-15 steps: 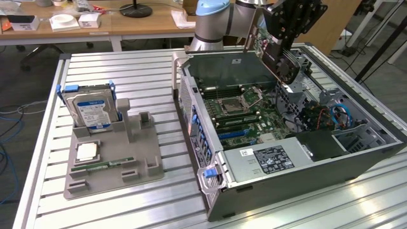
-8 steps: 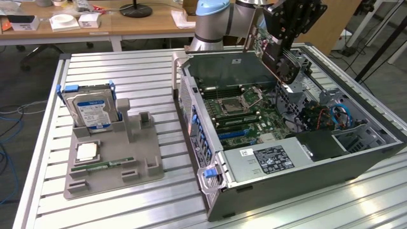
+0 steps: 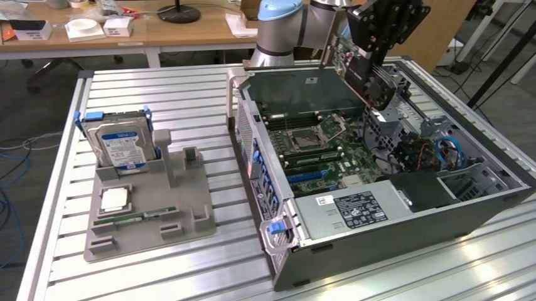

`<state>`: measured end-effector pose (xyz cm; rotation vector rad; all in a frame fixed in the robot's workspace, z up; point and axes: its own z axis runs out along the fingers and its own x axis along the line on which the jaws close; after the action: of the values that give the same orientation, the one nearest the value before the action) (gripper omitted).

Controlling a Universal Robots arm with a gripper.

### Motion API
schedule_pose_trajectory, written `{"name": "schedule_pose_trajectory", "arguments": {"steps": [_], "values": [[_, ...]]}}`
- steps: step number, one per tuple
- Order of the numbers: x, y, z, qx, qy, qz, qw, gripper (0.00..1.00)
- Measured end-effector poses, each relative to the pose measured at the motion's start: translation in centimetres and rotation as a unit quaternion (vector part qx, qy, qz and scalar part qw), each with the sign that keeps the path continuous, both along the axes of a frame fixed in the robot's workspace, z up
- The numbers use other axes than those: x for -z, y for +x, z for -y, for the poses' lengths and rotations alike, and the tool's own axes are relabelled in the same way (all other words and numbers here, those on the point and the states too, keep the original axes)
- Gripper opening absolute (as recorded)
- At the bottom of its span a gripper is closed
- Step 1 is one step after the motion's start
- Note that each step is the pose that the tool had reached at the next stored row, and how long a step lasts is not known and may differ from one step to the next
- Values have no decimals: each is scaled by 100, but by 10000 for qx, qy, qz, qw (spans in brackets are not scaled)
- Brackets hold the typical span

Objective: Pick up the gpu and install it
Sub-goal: 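Insert the gpu into the slot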

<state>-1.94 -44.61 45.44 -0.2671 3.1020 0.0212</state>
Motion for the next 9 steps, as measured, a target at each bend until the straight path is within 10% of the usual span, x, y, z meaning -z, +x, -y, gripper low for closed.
{"name": "schedule_pose_trajectory", "arguments": {"steps": [9], "values": [[0, 0, 0, -85, 0, 0, 10000, 25]]}}
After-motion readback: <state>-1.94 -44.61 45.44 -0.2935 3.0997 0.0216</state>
